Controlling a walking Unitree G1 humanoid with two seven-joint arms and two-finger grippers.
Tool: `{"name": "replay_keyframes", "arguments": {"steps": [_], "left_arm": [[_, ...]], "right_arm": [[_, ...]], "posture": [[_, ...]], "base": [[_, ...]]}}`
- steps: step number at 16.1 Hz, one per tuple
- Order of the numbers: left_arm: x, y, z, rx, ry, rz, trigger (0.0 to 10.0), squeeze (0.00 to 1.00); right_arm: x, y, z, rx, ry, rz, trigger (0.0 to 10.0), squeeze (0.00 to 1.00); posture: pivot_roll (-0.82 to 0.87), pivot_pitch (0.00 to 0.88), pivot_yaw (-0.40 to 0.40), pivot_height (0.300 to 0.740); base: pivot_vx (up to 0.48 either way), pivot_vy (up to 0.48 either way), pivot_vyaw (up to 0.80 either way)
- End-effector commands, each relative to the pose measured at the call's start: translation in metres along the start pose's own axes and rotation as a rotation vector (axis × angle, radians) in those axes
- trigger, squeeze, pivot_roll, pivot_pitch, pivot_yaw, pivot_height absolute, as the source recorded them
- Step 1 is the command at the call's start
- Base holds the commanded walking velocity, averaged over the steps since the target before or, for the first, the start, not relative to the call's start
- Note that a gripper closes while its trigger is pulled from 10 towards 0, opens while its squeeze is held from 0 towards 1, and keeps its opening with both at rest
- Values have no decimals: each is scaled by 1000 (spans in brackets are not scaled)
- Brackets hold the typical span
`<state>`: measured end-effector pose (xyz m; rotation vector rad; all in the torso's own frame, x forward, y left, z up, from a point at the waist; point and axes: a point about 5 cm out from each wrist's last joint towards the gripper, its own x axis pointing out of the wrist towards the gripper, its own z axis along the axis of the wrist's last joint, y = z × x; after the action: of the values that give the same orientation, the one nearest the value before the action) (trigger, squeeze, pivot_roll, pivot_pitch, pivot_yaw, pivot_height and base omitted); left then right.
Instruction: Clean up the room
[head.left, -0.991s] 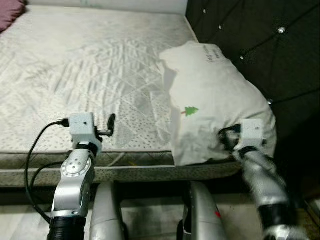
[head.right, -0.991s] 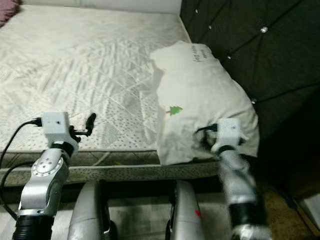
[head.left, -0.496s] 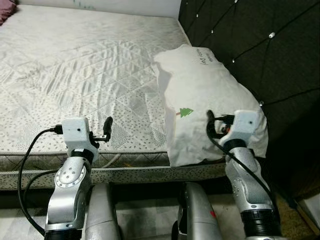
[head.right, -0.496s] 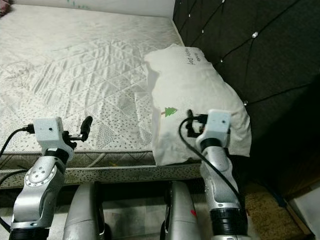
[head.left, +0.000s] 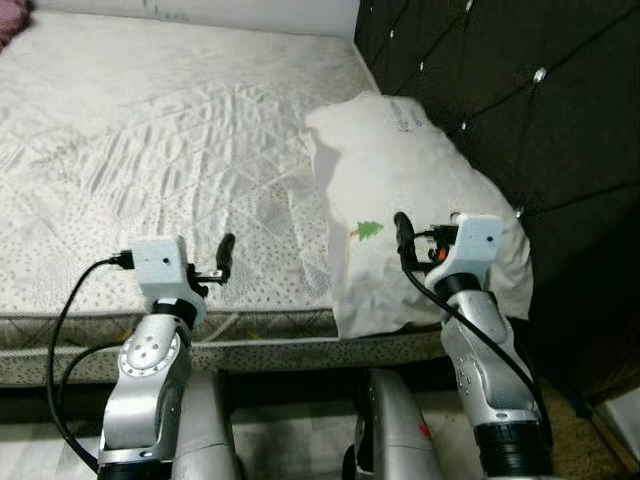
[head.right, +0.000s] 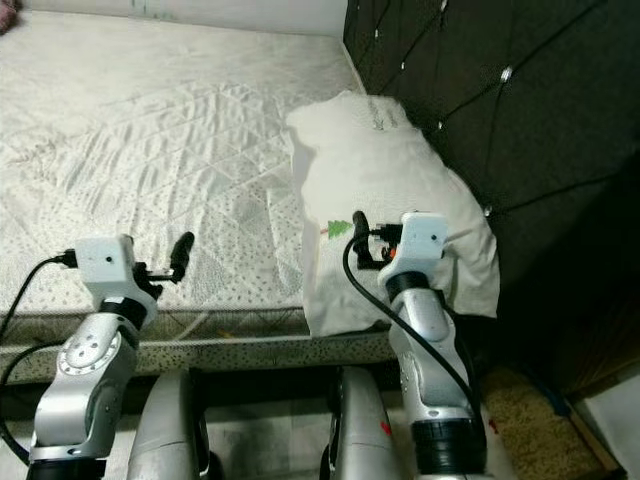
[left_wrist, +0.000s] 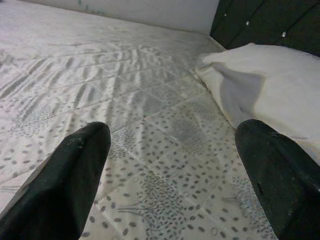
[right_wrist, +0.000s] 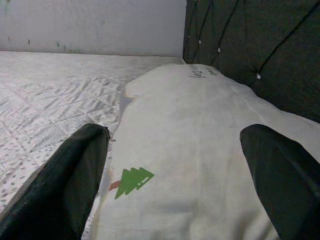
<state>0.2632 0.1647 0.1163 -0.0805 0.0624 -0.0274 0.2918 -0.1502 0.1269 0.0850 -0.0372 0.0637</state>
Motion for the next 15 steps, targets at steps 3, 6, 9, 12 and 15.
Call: {"name": "replay_keyframes", "arguments": {"steps": [3,6,9,12,15], "left_arm": [[2,-8,2,-10,-3,-30,10000,0],[3,-9,2,-8,-1,-32,10000,0],[3,-8,2,-7,2,-25,10000,0],[2,-9,1,-9,5,-21,10000,0],[2,-10,1,-9,6,-22,10000,0]], "right_arm": [[0,-4,7,-4,-13,2,10000,0],[0,-5,8,-4,-13,4,10000,0],[1,-5,9,-4,-12,4,10000,0],[1,-5,9,-3,-9,-1,10000,0],[0,-5,8,-5,-4,-1,10000,0]], "posture": [[5,0,-85,649],[3,0,-84,678],[-2,0,-84,717],[-3,4,-84,740],[-3,5,-85,740]], "base": [[0,0,0],[0,0,0],[0,0,0],[0,0,0],[0,0,0]]}}
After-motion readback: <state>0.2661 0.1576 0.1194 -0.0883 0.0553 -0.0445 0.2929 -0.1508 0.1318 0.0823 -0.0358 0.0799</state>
